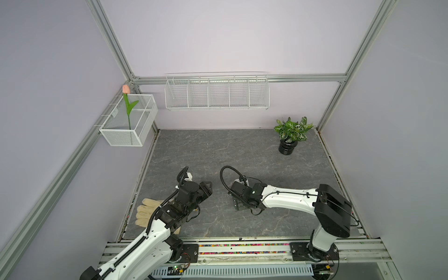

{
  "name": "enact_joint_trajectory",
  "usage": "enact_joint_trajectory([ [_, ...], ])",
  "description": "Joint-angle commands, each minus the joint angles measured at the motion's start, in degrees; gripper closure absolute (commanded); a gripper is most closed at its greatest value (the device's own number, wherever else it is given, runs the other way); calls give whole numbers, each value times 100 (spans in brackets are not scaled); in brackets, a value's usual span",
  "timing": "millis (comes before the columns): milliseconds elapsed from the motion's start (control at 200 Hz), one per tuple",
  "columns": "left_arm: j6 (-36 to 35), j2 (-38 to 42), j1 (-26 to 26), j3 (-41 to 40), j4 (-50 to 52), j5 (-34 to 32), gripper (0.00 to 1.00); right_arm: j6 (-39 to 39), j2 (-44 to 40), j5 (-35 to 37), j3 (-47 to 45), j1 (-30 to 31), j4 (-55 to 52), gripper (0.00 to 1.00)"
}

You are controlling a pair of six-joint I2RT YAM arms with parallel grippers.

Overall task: Insert the battery into the alarm
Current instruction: Adjust the alarm at the center of the board.

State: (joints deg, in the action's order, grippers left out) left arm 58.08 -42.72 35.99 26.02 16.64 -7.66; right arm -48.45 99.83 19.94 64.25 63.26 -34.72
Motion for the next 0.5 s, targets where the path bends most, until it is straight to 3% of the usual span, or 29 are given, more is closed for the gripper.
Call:
enact_joint_trajectory([
  [0,125,-13,-22,-49,57,-85,35,-217,71,165,121,8,-108,11],
  [330,216,-17,-22,-115,-16,41,35,-227,353,97,246,-87,68,11],
  [495,265,-175,-22,-124,-40,93,35,-233,370,137,211,-122,158,2],
])
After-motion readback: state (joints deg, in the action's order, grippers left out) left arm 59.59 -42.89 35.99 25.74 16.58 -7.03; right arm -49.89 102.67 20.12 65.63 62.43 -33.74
